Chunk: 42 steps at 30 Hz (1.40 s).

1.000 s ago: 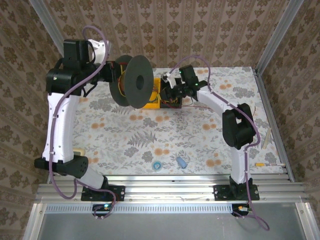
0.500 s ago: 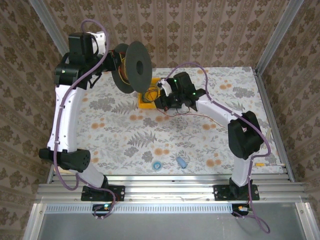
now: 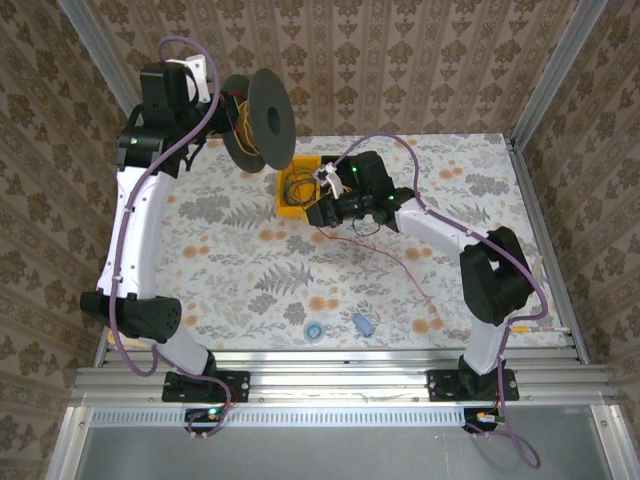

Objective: Wrap the cables

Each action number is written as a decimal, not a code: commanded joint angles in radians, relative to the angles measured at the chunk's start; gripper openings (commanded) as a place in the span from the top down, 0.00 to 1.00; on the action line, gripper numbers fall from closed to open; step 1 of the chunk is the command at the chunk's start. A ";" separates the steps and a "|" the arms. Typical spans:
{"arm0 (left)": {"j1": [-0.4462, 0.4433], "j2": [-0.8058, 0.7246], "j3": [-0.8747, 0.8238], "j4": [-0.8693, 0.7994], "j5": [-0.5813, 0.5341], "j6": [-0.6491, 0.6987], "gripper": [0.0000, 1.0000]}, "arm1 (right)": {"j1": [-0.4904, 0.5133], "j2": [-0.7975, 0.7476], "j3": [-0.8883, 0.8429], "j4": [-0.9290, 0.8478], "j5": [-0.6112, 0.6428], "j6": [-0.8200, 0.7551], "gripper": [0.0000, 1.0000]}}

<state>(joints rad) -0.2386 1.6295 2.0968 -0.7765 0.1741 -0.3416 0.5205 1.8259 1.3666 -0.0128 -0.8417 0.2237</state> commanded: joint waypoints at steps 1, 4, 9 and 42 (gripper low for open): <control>0.007 0.000 0.051 0.107 -0.022 -0.025 1.00 | 0.009 -0.033 -0.043 0.105 -0.072 0.073 0.73; 0.012 0.001 0.056 0.113 -0.037 -0.026 1.00 | 0.011 -0.050 -0.072 0.130 -0.080 0.092 0.71; 0.034 0.013 0.088 0.103 -0.035 -0.027 1.00 | 0.011 -0.098 -0.126 0.122 -0.094 0.080 0.67; 0.104 0.032 0.123 0.109 -0.001 -0.034 1.00 | -0.103 -0.544 -0.395 -0.284 0.303 -0.089 0.37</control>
<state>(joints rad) -0.1402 1.6711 2.2013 -0.7700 0.1539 -0.3458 0.4160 1.2793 1.0164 -0.1581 -0.6407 0.1738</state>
